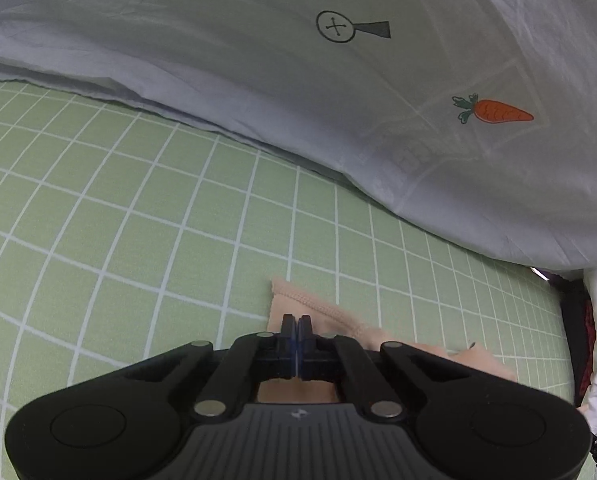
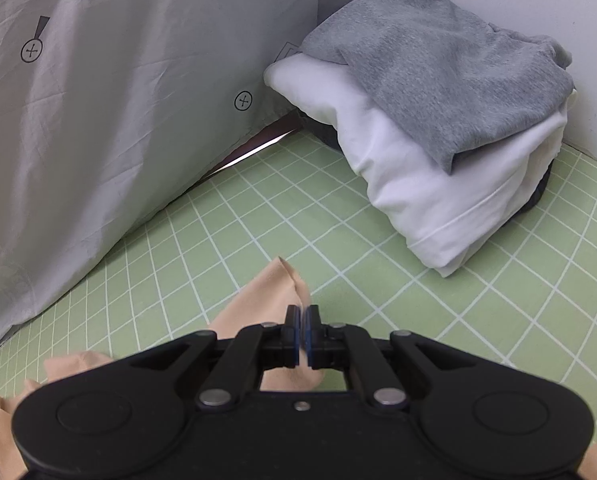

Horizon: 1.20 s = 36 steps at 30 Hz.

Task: Fold clothes
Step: 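Fold the held sleeve across the shirt body and open the right gripper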

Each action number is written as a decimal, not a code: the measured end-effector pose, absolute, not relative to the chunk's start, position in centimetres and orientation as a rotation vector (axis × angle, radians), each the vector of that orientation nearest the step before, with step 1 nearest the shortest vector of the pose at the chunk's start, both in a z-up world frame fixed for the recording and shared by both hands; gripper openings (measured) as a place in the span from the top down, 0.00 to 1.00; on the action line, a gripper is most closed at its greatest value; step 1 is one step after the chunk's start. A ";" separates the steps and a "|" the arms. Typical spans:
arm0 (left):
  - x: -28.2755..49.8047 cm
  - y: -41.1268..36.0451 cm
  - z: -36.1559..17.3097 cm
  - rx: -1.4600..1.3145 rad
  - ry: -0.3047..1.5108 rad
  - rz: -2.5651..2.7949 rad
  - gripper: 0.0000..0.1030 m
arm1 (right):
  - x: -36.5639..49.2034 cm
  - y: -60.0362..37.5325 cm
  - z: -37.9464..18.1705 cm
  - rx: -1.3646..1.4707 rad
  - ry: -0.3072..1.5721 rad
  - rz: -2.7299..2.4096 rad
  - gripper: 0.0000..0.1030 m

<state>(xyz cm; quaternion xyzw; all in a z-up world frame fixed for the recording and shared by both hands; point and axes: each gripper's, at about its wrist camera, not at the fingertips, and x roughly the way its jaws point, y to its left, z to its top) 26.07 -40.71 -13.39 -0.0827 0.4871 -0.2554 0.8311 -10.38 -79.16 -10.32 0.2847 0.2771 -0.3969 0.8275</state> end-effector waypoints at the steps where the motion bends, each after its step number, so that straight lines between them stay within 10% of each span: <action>1: 26.2 -40.8 -13.0 -0.155 1.011 -0.532 1.00 | -10.4 -79.2 -10.3 0.598 0.589 -0.848 0.97; 11: 26.5 -40.2 -13.4 -0.045 1.024 -0.467 0.95 | -10.5 -79.0 -10.8 0.586 0.633 -0.867 0.97; 16: 23.7 -40.1 -11.6 0.019 0.998 -0.416 0.37 | -10.6 -77.6 -9.3 0.545 0.610 -0.822 0.97; 36: 2.7 -29.3 -9.5 0.079 1.096 -0.371 0.30 | -14.1 -55.5 -6.9 0.291 0.666 -0.357 0.97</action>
